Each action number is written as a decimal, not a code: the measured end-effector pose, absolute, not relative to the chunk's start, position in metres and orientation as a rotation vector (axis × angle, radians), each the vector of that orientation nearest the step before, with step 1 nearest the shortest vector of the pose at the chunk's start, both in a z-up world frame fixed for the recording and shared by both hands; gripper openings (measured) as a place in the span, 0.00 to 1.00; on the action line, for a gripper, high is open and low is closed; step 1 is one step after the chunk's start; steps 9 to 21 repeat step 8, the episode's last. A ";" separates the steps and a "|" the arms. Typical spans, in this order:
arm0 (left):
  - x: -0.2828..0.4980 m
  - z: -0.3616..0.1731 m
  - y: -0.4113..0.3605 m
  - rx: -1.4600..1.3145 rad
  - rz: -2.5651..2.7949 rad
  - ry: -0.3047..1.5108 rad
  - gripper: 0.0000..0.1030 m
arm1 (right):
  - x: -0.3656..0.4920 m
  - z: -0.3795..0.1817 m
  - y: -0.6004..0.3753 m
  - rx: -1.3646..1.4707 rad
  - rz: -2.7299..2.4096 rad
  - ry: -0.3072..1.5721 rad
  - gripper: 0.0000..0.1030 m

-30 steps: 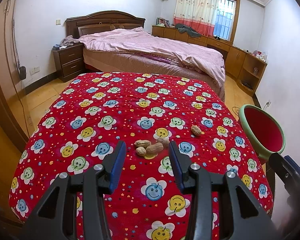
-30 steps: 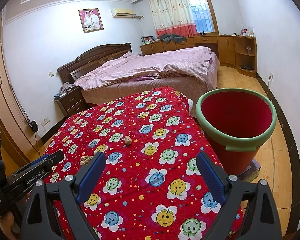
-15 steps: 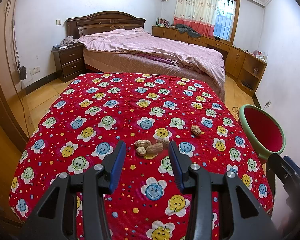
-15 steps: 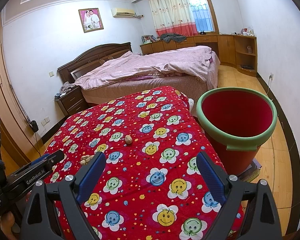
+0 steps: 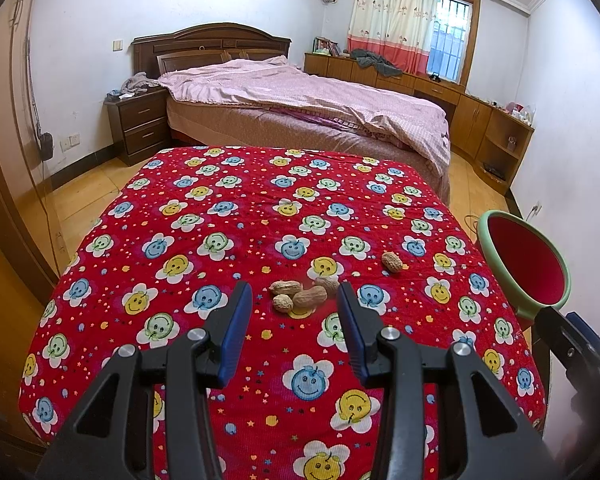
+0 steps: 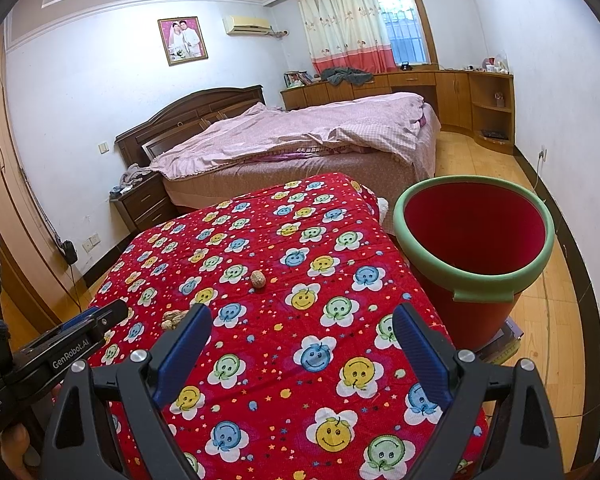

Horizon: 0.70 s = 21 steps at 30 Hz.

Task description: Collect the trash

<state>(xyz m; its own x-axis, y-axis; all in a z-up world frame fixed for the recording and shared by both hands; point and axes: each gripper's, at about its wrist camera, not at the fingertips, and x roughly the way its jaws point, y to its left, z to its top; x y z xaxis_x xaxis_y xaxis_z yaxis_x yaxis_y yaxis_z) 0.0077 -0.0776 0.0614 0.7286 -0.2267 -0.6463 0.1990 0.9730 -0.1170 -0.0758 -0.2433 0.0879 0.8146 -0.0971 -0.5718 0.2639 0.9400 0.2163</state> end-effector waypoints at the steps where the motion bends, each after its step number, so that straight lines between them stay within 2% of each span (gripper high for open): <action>1: 0.007 0.061 -0.078 -0.040 -0.235 0.717 0.43 | -0.076 0.088 -0.243 0.294 -0.195 0.589 0.91; 21: 0.008 0.062 -0.077 -0.041 -0.235 0.718 0.43 | -0.075 0.089 -0.240 0.295 -0.195 0.590 0.91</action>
